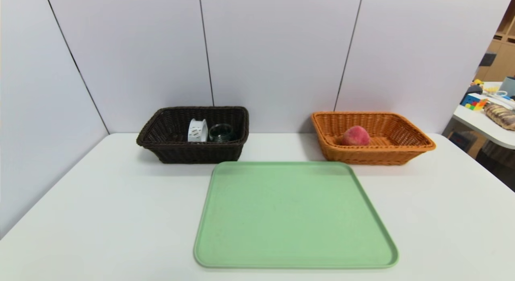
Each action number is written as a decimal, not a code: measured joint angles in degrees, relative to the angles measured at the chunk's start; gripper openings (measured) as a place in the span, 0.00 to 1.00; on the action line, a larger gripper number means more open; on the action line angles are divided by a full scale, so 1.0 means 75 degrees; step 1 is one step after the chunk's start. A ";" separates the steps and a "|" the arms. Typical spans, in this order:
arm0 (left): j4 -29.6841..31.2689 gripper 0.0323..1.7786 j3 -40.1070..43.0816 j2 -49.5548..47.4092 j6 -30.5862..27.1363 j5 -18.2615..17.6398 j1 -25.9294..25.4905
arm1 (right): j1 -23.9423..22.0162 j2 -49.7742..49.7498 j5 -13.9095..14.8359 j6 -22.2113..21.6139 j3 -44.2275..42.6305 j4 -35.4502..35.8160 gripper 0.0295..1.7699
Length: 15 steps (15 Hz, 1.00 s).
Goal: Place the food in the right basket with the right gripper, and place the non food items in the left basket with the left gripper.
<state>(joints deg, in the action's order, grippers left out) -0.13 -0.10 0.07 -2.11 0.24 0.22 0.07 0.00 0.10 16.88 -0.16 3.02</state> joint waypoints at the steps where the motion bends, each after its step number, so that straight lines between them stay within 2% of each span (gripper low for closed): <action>1: 0.0003 0.95 0.0000 0.0000 0.0010 -0.0003 0.0003 | 0.0000 0.0000 -0.0010 -0.0036 0.0007 0.0000 0.96; 4: 0.0005 0.95 0.0000 -0.0003 -0.0002 0.0000 0.0007 | 0.0000 -0.0003 -0.0436 -0.0161 0.0011 -0.0094 0.96; 7: -0.0003 0.95 0.0000 -0.0003 0.0021 -0.0008 0.0007 | 0.0000 -0.0003 -0.0476 -0.0257 0.0011 -0.0102 0.96; 12: -0.0003 0.95 0.0000 -0.0007 0.0033 -0.0005 0.0007 | 0.0000 -0.0003 -0.0465 -0.0803 0.0015 -0.0320 0.96; 15: -0.0003 0.95 0.0000 -0.0007 0.0039 -0.0008 0.0007 | 0.0003 -0.0003 -0.0384 -0.1708 0.0015 -0.0462 0.96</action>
<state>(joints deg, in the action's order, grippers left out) -0.16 -0.10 0.02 -1.82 0.18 0.27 0.10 -0.02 -2.78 4.07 -0.05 -0.44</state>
